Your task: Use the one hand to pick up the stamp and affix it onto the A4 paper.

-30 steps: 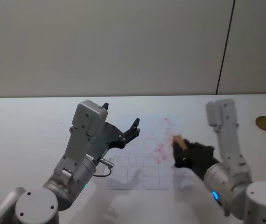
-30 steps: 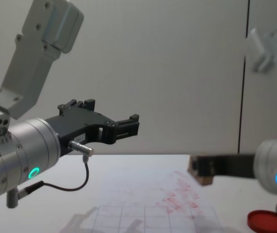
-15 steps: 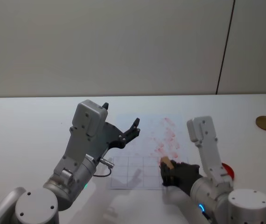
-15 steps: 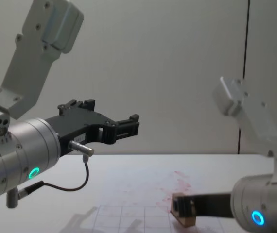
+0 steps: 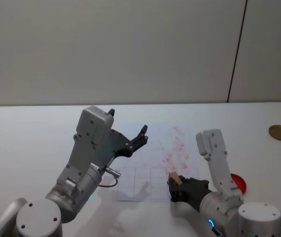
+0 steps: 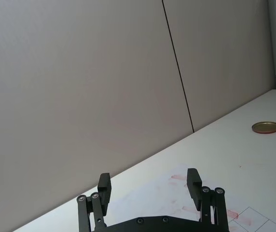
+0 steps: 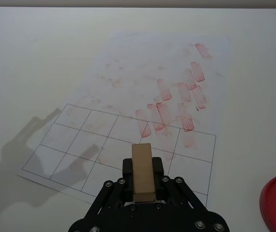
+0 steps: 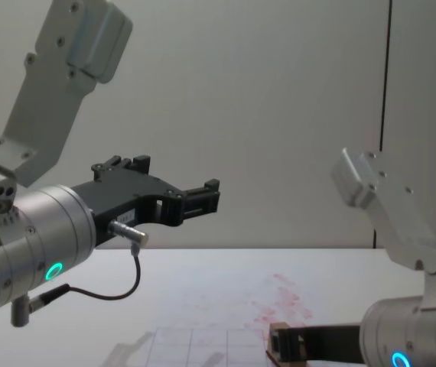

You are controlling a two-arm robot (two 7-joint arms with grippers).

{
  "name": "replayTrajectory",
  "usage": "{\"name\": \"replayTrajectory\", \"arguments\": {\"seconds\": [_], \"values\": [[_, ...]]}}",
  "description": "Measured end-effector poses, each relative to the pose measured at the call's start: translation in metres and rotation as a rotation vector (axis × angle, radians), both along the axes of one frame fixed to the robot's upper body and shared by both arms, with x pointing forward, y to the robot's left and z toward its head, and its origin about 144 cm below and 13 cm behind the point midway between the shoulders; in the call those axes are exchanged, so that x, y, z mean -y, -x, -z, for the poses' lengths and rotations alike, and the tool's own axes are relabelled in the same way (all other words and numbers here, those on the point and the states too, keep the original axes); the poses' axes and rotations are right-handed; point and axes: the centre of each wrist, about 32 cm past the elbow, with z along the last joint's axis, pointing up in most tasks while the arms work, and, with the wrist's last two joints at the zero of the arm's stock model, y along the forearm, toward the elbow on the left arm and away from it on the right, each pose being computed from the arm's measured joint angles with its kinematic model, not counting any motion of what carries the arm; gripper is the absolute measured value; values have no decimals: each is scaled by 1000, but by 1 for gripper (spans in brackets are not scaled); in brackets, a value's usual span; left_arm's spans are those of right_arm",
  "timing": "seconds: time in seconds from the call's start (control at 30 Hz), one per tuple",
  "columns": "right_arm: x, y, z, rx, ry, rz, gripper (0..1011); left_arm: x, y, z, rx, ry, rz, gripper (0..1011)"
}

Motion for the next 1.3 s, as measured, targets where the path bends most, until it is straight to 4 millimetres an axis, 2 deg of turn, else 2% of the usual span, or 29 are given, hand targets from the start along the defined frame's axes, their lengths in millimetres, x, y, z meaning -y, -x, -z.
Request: {"name": "replayTrajectory", "arguments": {"seconds": [0.43, 0.93, 1.3], "values": [[1, -4, 8, -36, 2, -5, 218, 0, 0, 0, 0, 0, 0, 993], [-1, -5, 8, -40, 23, -16, 218, 0, 0, 0, 0, 0, 0, 993], [-3, -2, -8, 26, 63, -25, 218, 0, 0, 0, 0, 0, 0, 993]]}}
